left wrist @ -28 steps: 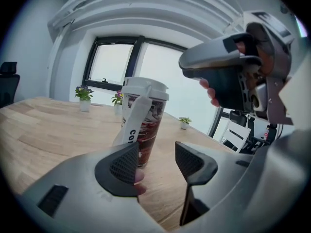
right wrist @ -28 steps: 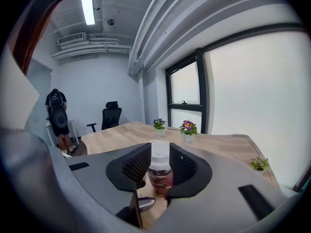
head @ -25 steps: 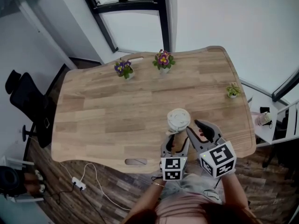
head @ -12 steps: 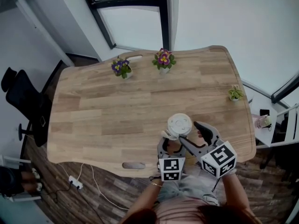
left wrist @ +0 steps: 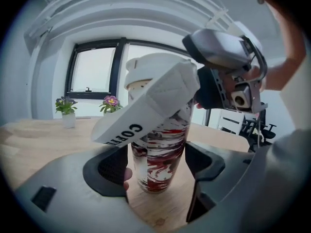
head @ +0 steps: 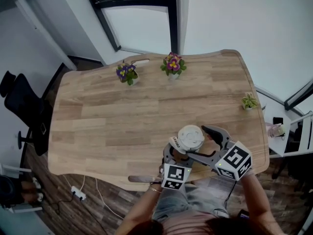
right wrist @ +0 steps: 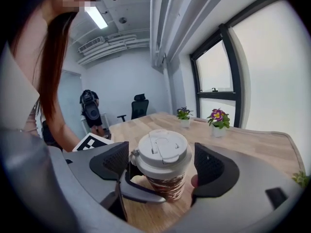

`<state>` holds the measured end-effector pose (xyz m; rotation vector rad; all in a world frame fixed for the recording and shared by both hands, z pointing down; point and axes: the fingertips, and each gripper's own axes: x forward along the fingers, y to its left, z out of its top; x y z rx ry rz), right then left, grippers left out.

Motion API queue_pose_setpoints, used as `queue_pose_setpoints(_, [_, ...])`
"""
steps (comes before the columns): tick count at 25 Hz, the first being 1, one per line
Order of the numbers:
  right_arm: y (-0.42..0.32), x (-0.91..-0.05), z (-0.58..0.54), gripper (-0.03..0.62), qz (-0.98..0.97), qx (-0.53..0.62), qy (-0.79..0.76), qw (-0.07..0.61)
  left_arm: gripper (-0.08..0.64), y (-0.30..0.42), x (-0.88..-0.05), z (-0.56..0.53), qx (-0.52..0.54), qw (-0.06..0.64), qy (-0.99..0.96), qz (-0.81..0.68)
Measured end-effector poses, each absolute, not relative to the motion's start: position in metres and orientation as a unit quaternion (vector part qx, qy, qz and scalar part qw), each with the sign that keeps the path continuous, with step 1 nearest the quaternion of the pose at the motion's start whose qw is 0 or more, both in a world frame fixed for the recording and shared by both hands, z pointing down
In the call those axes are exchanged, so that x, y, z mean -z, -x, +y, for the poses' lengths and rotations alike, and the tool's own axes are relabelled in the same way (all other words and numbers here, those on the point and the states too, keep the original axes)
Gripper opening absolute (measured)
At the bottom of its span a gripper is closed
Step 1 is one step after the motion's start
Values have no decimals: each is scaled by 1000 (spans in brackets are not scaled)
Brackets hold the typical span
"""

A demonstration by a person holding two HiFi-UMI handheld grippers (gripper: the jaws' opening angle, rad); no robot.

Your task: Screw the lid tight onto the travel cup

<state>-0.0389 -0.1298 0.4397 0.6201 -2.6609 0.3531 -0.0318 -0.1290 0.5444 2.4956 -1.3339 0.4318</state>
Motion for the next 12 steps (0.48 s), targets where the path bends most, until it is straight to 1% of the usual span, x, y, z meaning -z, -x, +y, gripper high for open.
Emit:
queue_pose_setpoints(5, [48, -447, -132, 396, -956, -113, -157, 220, 348, 25, -546, -133, -169, 121, -893, -400])
queue_pose_setpoints(12, [54, -450, -134, 400, -964, -98, -79, 234, 350, 17, -548, -135, -185, 87, -925, -320])
